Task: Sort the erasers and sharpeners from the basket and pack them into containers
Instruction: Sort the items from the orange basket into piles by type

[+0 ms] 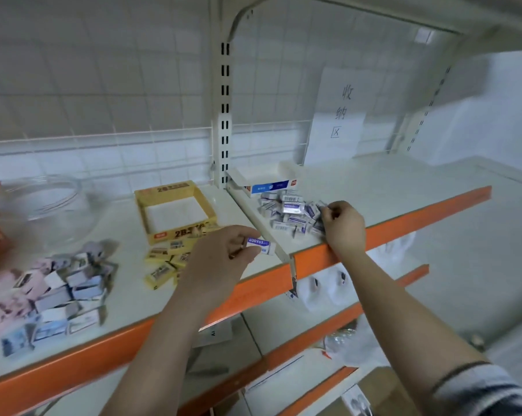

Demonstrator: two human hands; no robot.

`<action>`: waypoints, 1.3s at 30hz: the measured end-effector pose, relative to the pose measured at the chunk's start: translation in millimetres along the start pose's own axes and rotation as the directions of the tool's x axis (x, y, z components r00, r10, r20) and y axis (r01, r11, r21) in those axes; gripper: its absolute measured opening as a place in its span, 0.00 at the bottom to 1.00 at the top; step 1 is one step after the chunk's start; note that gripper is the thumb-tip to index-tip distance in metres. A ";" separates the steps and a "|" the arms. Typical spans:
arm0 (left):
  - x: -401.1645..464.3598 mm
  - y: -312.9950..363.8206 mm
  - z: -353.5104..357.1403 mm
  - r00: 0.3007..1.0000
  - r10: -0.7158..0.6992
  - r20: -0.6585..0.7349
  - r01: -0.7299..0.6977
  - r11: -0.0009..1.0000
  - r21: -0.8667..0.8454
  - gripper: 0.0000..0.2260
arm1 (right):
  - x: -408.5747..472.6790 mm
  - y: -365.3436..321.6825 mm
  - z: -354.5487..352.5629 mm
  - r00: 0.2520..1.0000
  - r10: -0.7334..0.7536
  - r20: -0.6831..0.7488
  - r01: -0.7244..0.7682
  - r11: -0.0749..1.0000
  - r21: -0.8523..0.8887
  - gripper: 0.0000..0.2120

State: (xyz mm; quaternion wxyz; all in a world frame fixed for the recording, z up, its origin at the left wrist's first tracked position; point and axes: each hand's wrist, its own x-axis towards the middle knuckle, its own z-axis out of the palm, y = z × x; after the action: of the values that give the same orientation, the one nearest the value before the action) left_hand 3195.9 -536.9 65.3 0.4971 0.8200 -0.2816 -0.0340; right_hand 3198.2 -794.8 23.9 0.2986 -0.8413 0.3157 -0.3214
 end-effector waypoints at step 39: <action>31.6 -20.1 -104.5 0.993 0.064 0.100 -0.078 0.986 0.145 0.06 | -101.5 -109.6 6.7 0.998 -0.010 -0.061 0.022 0.980 0.196 0.14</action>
State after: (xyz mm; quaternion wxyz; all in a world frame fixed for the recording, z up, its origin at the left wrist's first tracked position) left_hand 3266.1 -462.4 108.2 0.4217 0.8416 -0.3358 -0.0339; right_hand 3180.0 -651.2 61.3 0.3680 -0.8003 0.2845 -0.3784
